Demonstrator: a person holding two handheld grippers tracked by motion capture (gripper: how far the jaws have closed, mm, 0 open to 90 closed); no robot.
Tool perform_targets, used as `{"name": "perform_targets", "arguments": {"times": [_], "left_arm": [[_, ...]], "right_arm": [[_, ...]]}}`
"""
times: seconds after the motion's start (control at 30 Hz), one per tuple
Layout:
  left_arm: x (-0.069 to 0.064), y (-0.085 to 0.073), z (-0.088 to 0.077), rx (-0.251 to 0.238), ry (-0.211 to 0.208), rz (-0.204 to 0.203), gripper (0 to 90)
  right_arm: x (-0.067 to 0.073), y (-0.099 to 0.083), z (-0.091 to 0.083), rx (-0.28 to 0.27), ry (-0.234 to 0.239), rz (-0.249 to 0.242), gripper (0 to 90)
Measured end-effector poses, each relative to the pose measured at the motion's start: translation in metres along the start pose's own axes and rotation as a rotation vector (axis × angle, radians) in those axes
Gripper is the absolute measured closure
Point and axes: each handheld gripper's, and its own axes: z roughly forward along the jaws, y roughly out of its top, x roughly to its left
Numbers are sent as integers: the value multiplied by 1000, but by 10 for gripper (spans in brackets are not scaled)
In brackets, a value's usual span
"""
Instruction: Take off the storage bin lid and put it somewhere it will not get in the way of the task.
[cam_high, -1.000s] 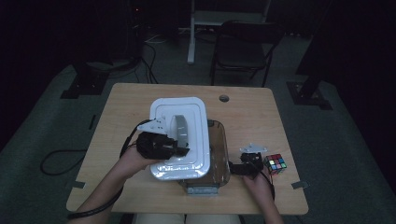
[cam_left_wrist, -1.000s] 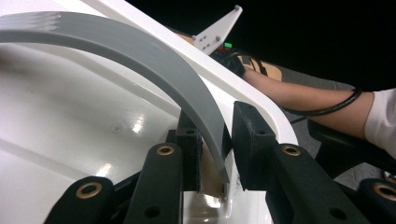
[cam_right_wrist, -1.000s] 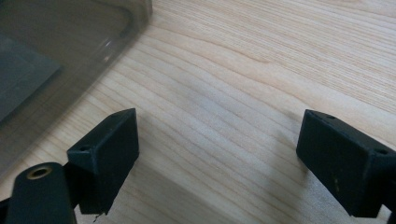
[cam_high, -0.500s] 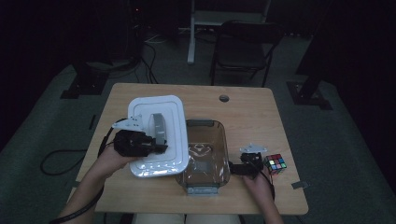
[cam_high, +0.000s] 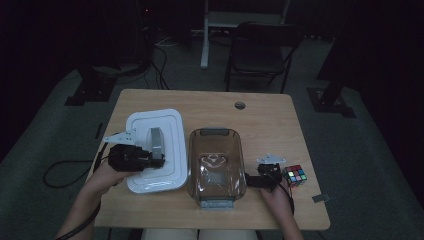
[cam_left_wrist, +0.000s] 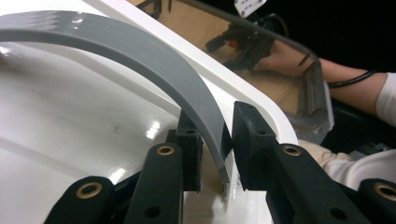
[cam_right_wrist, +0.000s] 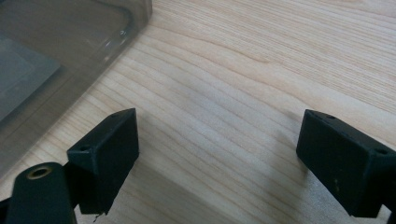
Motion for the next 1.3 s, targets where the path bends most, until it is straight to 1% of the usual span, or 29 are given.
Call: {"name": "perform_targets", "arguments": {"times": [0.1, 0.27, 0.3, 0.33, 0.37, 0.43, 0.53, 0.63, 0.67, 0.77, 0.8, 0.87, 0.9, 0.93, 1.0, 1.13, 1.17, 1.23, 1.27, 1.3], "left_arm": [[4, -6, 2, 10, -7, -8, 746], [14, -20, 17, 38, -18, -32, 744], [15, -23, 21, 46, -13, -36, 744], [17, -27, 26, 62, -15, -27, 744], [17, -29, 29, 66, -18, -25, 744], [20, -36, 39, 76, -41, -30, 744], [23, -45, 50, 86, -62, -24, 743], [27, -54, 59, 85, -64, -37, 741], [28, -57, 61, 81, -65, -48, 740], [33, -66, 70, 88, -63, -59, 738], [35, -68, 72, 96, -62, -70, 738], [39, -73, 77, 110, -62, -76, 737], [42, -75, 79, 114, -63, -88, 737], [46, -78, 81, 111, -62, -97, 735], [51, -82, 83, 110, -75, -121, 725], [58, -89, 86, 95, -91, -148, 709], [59, -90, 86, 90, -95, -150, 708], [59, -90, 86, 83, -87, -152, 696], [59, -90, 86, 79, -78, -145, 686], [57, -89, 86, 74, -58, -129, 631]], "right_arm": [[0, 0, 0, 0, 0, 0, 128], [0, 0, 0, 0, 0, 0, 128], [0, 0, 0, 1, 0, 2, 128], [0, 0, 0, 1, 0, 1, 128], [0, 0, 0, 1, 0, 1, 128], [0, 0, 0, 1, 0, 2, 128], [0, 0, 0, 1, 0, 1, 128], [0, 0, 0, 1, 0, 1, 128], [0, 0, 0, 1, 0, 1, 128], [0, 0, 0, 1, 0, 1, 128], [0, 0, 0, 1, 0, 2, 128], [0, 0, 0, 1, 0, 1, 128], [0, 0, 0, 1, 0, 1, 128], [0, 0, 0, 1, 0, 1, 128], [0, 0, 0, 1, 0, 1, 128], [0, 0, 0, 1, 0, 1, 128], [0, 0, 0, 1, 0, 1, 128], [0, 0, 0, 1, 0, 1, 128], [0, 0, 0, 1, 0, 1, 128], [0, 0, 0, 1, 0, 1, 128]]}}
